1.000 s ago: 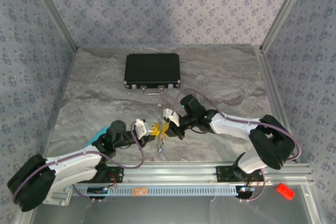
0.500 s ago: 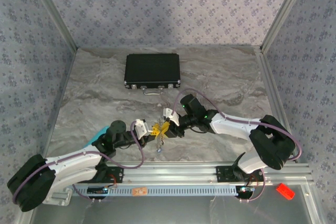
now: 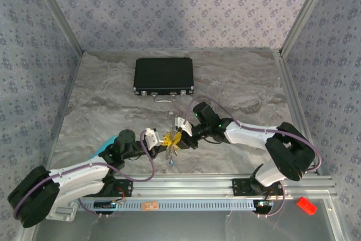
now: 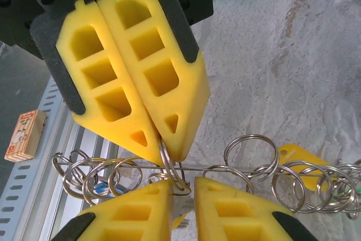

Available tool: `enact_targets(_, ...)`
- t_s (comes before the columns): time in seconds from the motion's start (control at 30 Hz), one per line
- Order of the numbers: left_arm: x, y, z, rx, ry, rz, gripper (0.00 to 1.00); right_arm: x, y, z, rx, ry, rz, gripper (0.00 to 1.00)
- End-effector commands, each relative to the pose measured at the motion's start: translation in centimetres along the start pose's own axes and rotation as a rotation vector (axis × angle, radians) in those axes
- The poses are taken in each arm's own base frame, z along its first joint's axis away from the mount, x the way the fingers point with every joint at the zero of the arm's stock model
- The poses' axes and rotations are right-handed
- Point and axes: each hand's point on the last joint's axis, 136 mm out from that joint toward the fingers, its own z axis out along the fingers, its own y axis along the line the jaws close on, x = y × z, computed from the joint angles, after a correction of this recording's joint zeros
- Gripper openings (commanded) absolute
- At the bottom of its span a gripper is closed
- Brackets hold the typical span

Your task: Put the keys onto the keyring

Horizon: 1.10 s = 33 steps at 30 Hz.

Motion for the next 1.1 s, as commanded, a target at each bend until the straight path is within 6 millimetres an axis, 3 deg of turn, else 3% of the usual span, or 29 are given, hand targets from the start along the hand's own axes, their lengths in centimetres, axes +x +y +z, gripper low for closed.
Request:
enact_targets(0.0,-3.3,0.0,-0.2,0.002,-0.11,0.066,0.0,-0.7,0.7,0.5,-0.042,-0.007,-0.004,0.19)
enact_targets(0.27,-3.4,0.1,-0.2,-0.004,-0.112,0.067,0.0,0.0,-0.1,0.9,0.004,0.025,0.004,0.23)
enact_targets(0.63,-2.6,0.0,-0.4,-0.006,-0.097,0.056,0.0,0.0,-0.8,-2.1,0.181,0.023,-0.064,0.33)
enact_targets(1.07,-2.5,0.1,-0.4,-0.012,-0.096,0.055,0.0,0.5,0.7,-0.3,0.11,0.028,-0.063,0.34)
